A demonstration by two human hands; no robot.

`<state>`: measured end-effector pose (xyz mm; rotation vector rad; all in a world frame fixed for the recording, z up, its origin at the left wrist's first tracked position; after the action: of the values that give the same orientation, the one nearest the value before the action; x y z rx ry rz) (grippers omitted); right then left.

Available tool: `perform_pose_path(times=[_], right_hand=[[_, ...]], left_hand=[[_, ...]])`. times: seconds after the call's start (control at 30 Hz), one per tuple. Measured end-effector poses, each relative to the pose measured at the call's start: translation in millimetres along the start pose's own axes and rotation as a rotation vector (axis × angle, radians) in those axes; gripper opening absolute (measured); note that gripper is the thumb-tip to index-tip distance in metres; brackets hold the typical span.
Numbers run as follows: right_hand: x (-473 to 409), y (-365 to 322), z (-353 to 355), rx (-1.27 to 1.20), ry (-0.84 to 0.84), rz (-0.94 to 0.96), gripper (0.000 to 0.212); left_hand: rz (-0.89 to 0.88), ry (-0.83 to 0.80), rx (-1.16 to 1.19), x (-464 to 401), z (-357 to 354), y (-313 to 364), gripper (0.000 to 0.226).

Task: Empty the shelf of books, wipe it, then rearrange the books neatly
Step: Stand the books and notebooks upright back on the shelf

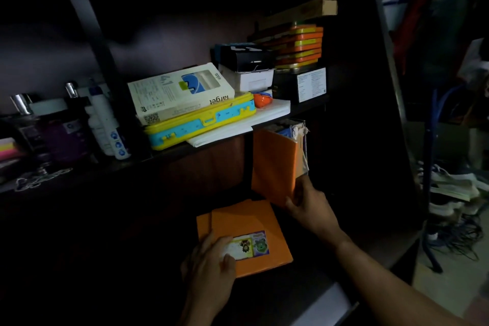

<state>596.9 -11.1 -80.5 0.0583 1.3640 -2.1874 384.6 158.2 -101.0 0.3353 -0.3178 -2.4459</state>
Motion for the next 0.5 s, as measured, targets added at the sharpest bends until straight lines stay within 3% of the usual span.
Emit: perform_pose_path(times=[0.17, 0.27, 0.4, 0.5], right_hand=[[2, -2, 1, -0.012, 0.034, 0.040, 0.031], [0, -1, -1, -0.007, 0.029, 0.058, 0.021], [0, -3, -4, 0.002, -0.020, 0.093, 0.026], [-1, -3, -7, -0.003, -0.025, 0.145, 0.035]], left_hand=[[-0.096, 0.056, 0.007, 1, 15, 19, 0.046], [-0.202, 0.066, 0.310, -26, 29, 65, 0.064], [-0.144, -0.156, 0.663, -74, 9, 129, 0.089], [-0.111, -0.147, 0.771, -99, -7, 151, 0.095]])
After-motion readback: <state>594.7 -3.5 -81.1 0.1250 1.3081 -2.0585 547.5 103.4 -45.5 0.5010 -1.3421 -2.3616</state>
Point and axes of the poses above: each hand's wrist, its own x-axis away from the middle knuckle, its own z-axis out of the back of the hand, y = z × x, the point moved 8 cm from there along -x, towards the middle knuckle, and after that the axes turned 8 degrees about -x, right-handed, at the moved point
